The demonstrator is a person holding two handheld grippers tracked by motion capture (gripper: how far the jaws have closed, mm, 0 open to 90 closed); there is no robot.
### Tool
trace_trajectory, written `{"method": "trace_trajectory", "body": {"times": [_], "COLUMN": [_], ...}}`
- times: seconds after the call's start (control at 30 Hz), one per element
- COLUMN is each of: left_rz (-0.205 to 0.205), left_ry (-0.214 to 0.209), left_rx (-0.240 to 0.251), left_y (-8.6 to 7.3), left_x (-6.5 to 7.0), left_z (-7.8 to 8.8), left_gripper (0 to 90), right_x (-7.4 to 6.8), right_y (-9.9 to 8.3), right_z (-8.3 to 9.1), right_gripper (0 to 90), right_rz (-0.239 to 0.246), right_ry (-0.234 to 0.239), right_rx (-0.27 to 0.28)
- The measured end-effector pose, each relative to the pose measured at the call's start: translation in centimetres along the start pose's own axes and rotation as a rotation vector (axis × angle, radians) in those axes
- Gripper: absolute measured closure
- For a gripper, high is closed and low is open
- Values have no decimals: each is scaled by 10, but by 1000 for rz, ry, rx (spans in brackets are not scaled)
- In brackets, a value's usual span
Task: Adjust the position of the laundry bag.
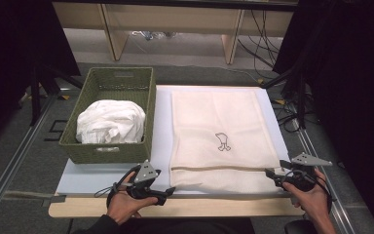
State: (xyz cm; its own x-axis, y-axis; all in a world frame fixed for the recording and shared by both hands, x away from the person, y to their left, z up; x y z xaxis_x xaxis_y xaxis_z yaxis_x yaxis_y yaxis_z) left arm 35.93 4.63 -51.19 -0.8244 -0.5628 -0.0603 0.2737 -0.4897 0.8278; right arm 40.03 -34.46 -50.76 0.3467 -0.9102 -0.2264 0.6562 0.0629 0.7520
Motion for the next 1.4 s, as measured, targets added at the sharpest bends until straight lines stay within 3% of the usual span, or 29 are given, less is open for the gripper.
{"method": "trace_trajectory", "body": {"times": [0.03, 0.13, 0.17, 0.33, 0.37, 0.4, 0.47, 0.57, 0.6, 0.63, 0.7, 0.73, 0.8, 0.83, 0.87, 0.97, 1.0, 1.03, 1.07, 1.1, 1.17, 1.2, 1.23, 1.27, 1.3, 1.37, 1.4], "left_rz": [0, -17, -20, -4, 4, 16, 22, 24, 9, 11, 33, 27, 55, 59, 61, 73, 90, 97, 98, 93, 96, 106, 115, 129, 106, 132, 130], "left_ry": [0, 23, 13, 23, 44, 45, 43, 41, 40, 45, 46, 46, 40, 47, 50, 41, 41, 40, 41, 39, 48, 50, 51, 58, 64, 61, 45], "left_rx": [0, -17, -10, -11, -7, 6, 0, -4, -27, -30, -32, -43, -36, -31, -40, -58, -67, -70, -75, -86, -95, -87, -92, -91, -107, -105, -116], "left_y": [0, -1, 0, 1, 3, 6, 6, 6, 5, 5, 5, 4, 6, 8, 8, 7, 6, 6, 6, 5, 5, 6, 6, 6, 4, 5, 5], "left_x": [0, -6, -5, -6, -9, -11, -11, -10, -11, -12, -13, -15, -19, -22, -24, -28, -30, -30, -32, -33, -35, -37, -38, -40, -45, -47, -46], "left_z": [0, 2, 1, 0, 0, -1, -4, -8, -9, -10, -13, -13, -15, -17, -18, -23, -28, -30, -33, -33, -36, -38, -40, -42, -43, -47, -48], "left_gripper": [221, 221, 221, 223, 223, 226, 232, 239, 244, 244, 255, 265, 312, 320, 326, 358, 360, 360, 362, 362, 366, 371, 371, 371, 376, 382, 381], "right_x": [1, 2, 0, 2, 4, 3, 5, 6, 10, 10, 16, 15, 19, 25, 25, 31, 33, 39, 45, 47, 46, 49, 49, 50, 50, 49, 50], "right_y": [1, 0, -1, 0, 0, -1, 0, -1, 1, 1, 3, 3, 5, 7, 6, 8, 8, 10, 12, 13, 12, 13, 12, 12, 13, 14, 14], "right_z": [-1, -1, -1, -1, -1, -3, -3, -4, -5, -5, -4, -6, -8, -8, -11, -15, -18, -18, -22, -21, -24, -28, -29, -30, -35, -38, -39], "right_gripper": [273, 273, 274, 279, 279, 289, 289, 291, 297, 306, 311, 315, 342, 343, 344, 349, 355, 355, 356, 360, 368, 373, 381, 389, 394, 400, 400], "right_rz": [26, 34, 17, 8, 36, 15, 25, -1, 7, -15, 4, -24, -17, -20, -46, -55, -125, -99, -55, -71, -96, -72, -96, -85, -82, -75, -73], "right_ry": [9, 9, 31, -11, -12, 10, -4, 9, -6, -21, -39, -17, -25, -61, -42, -58, -65, -91, -75, -105, -85, -79, -79, -85, -69, -60, -78], "right_rx": [-1, -8, -25, -7, -16, -27, -19, -35, -27, -19, -26, -37, -39, -38, -51, -59, -63, -61, -56, -64, -81, -83, -103, -106, -93, -111, -118]}}
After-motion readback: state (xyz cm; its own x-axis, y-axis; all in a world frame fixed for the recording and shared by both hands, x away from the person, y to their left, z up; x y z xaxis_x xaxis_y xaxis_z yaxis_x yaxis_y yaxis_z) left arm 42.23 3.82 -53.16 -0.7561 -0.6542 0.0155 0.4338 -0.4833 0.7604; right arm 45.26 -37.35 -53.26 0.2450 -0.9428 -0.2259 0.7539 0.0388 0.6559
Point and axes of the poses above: each handheld gripper's, and its own axes: z roughly backward along the jaws, y roughly out of its top, x roughly to its right, the point moved 8 cm from there along -z, roughly forward along the jaws, and after that the axes turned 12 degrees about -z, right-handed, at the moved point
